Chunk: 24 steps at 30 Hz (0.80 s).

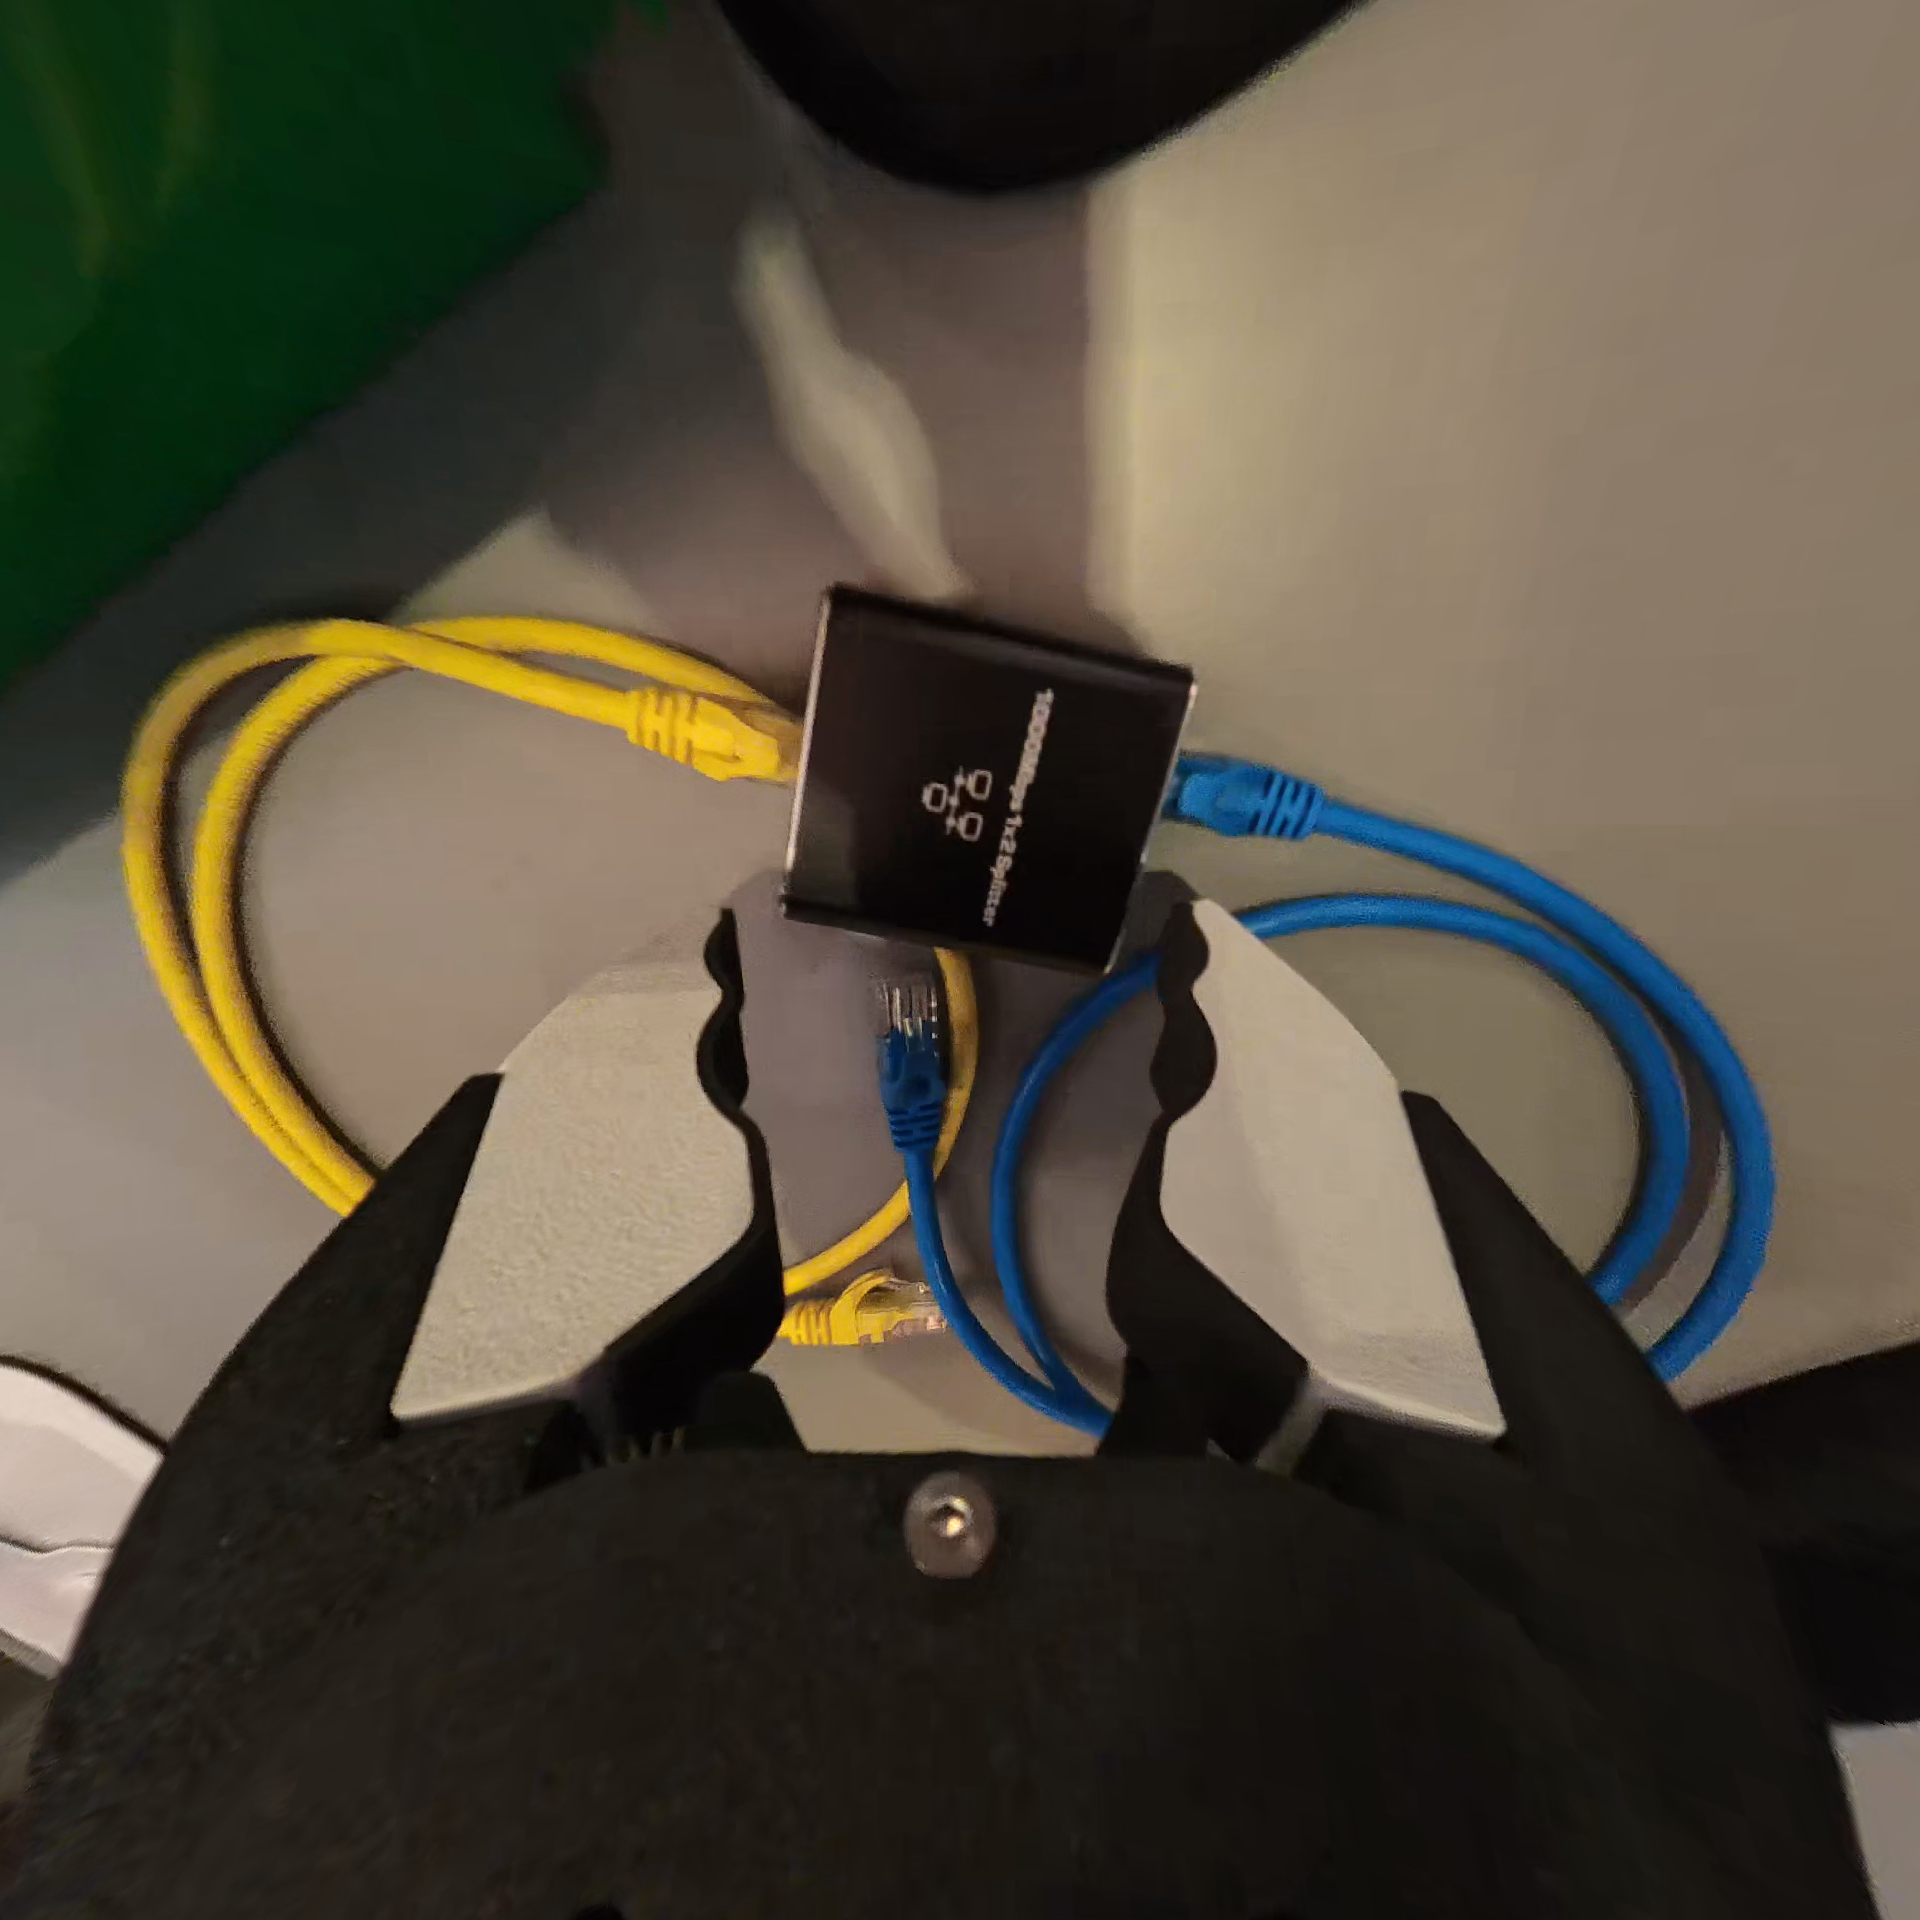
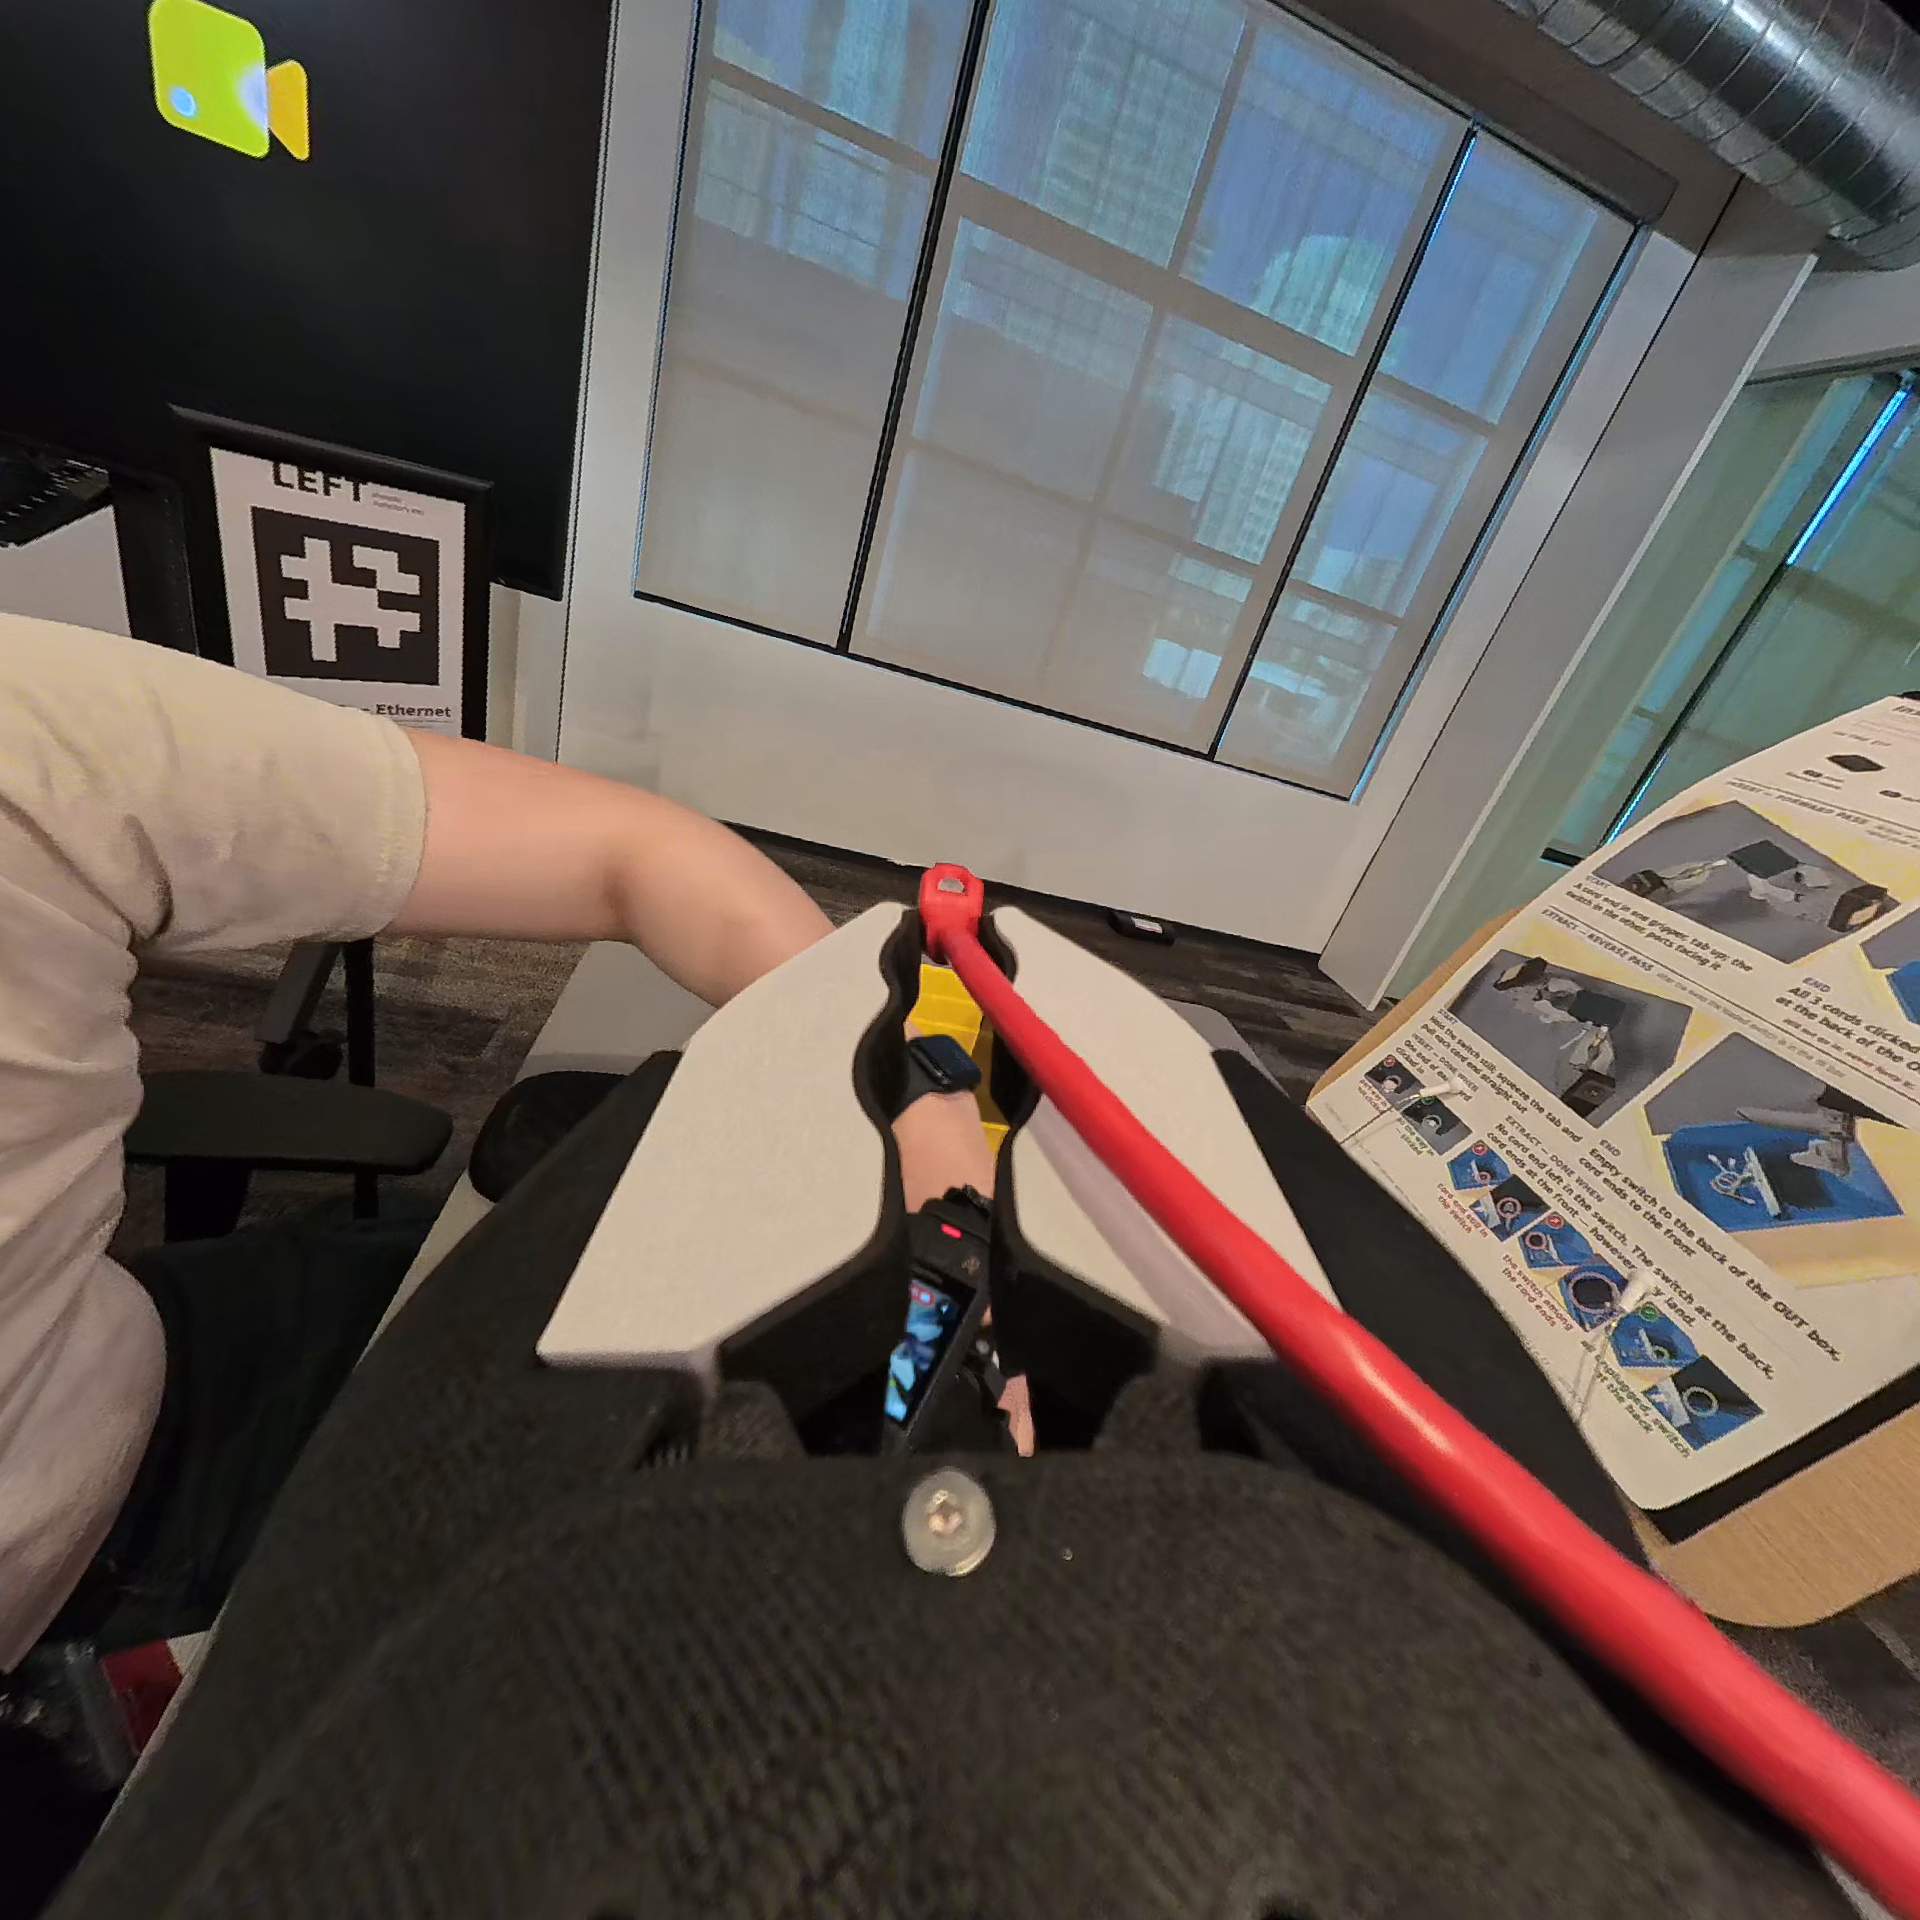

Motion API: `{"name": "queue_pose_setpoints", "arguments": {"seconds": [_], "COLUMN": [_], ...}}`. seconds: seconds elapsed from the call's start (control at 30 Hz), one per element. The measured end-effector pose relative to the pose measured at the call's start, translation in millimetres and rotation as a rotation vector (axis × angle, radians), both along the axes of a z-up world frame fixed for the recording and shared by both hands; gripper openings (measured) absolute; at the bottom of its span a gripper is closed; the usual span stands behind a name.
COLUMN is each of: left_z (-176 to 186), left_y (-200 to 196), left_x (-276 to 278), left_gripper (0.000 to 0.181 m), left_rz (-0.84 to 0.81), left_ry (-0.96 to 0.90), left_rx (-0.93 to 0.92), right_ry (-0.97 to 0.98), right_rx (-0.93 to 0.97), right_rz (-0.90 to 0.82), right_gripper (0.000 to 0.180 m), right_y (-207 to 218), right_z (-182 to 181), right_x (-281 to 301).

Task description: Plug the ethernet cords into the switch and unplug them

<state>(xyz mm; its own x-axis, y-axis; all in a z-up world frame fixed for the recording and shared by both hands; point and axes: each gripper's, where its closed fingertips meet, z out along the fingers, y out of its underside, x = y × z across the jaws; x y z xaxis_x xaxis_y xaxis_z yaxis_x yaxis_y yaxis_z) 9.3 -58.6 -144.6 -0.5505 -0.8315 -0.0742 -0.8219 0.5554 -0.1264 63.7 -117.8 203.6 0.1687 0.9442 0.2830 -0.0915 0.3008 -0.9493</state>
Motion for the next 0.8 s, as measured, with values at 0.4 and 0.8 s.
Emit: {"name": "queue_pose_setpoints", "arguments": {"seconds": [0.4,0.8], "left_z": [-12.2,-9.7], "left_y": [-13.9,-6.0], "left_x": [2.5,3.6], "left_gripper": [0.073,0.068], "left_rz": [0.055,0.395], "left_ry": [-0.093,-0.071], "left_rx": [-0.054,0.029], "right_ry": [-0.032,-0.058], "right_rx": [-0.009,-0.018], "right_rz": [-0.003,0.009], "right_gripper": [0.011,0.011], "right_y": [6.8,9.6], "right_z": [-5.8,-10.9], "right_x": [-8.7,-16.9]}}
